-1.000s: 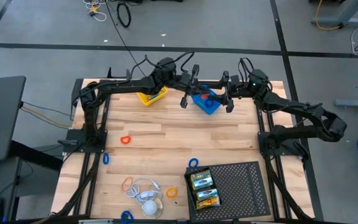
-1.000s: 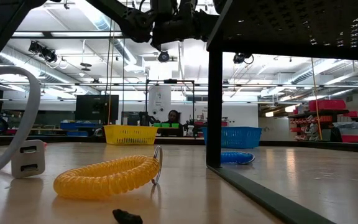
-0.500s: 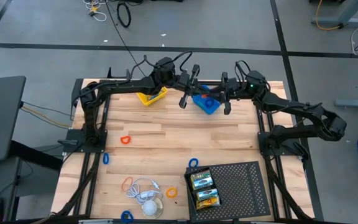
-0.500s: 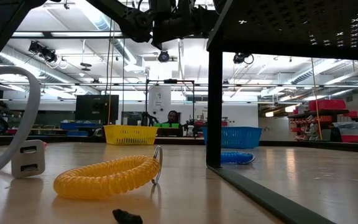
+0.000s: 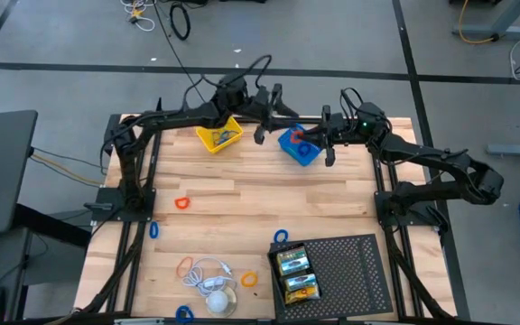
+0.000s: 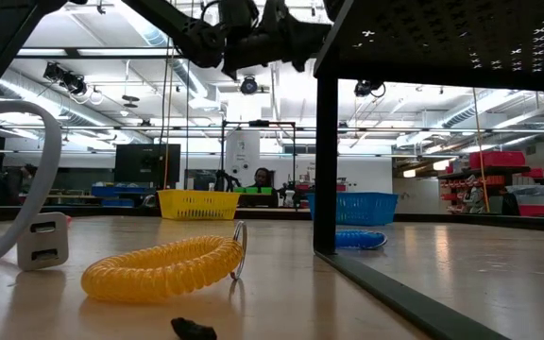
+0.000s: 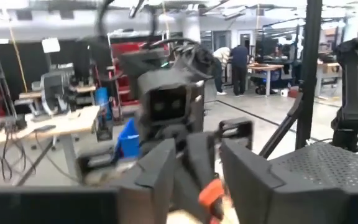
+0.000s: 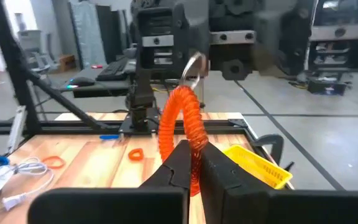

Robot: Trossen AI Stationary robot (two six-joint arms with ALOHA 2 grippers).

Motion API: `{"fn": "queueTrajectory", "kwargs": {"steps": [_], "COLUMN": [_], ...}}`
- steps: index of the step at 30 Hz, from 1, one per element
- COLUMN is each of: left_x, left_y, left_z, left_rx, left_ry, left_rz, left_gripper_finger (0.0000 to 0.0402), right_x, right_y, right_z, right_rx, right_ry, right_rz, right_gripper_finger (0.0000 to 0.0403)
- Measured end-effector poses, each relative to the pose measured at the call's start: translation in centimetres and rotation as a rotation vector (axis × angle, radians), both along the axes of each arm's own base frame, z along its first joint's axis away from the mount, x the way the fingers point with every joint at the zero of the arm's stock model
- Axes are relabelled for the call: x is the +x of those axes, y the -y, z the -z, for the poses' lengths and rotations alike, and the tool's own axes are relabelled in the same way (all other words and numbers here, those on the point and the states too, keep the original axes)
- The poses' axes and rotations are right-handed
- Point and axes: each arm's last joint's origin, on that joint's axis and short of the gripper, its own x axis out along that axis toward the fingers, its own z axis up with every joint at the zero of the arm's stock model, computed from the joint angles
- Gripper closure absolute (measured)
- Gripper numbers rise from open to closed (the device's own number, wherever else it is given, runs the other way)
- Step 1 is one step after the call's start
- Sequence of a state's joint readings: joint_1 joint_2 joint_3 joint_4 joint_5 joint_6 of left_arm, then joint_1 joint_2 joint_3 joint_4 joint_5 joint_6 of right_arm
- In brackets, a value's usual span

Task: Pick & Place Office Desk Supplies
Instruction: Put the orange spring keychain into the blue basket

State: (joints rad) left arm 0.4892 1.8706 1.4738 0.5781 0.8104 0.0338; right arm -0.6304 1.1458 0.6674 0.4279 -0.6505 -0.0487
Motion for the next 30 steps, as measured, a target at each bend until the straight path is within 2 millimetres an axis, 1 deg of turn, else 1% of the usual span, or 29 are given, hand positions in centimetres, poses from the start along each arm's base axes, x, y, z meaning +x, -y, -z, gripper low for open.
{"fn": "queueTrajectory", "kwargs": {"steps": [5, 7, 9, 11, 14, 18, 20, 26, 30], "left_x": [-1.2, -1.6, -1.8, -2.0, -1.8, -2.0, -2.1, -2.5, -3.1], "left_y": [-2.1, -2.5, -2.5, -2.1, -1.2, -0.4, -0.2, 0.5, 1.0], "left_z": [0.6, 0.9, 1.1, 1.0, 1.0, 0.5, 0.4, 0.5, 0.6], "left_rx": [-0.090, -0.122, -0.133, -0.129, -0.090, -0.055, -0.032, 0.017, 0.035], "left_ry": [-0.085, -0.138, -0.168, -0.195, -0.212, -0.225, -0.226, -0.300, -0.372], "left_rz": [0.027, 0.075, 0.097, 0.106, 0.105, 0.087, 0.069, 0.000, -0.016], "left_gripper_finger": [0.0195, 0.0175, 0.0163, 0.0158, 0.0159, 0.0165, 0.0167, 0.0167, 0.0167], "right_x": [-0.2, -0.5, -0.9, -1.3, -1.7, -1.2, -0.4, 1.8, 2.7], "right_y": [0.5, 1.0, 1.5, 2.0, 2.6, 3.3, 3.8, 5.2, 5.9], "right_z": [0.3, 0.7, 1.2, 1.6, 1.6, 1.3, 1.4, 2.2, 2.4], "right_rx": [0.024, 0.046, 0.077, 0.113, 0.145, 0.152, 0.148, 0.128, 0.115], "right_ry": [-0.032, -0.068, -0.115, -0.156, -0.220, -0.327, -0.388, -0.623, -0.738], "right_rz": [0.103, 0.168, 0.245, 0.311, 0.392, 0.451, 0.458, 0.486, 0.480], "right_gripper_finger": [0.0390, 0.0390, 0.0390, 0.0390, 0.0390, 0.0390, 0.0390, 0.0391, 0.0391]}}
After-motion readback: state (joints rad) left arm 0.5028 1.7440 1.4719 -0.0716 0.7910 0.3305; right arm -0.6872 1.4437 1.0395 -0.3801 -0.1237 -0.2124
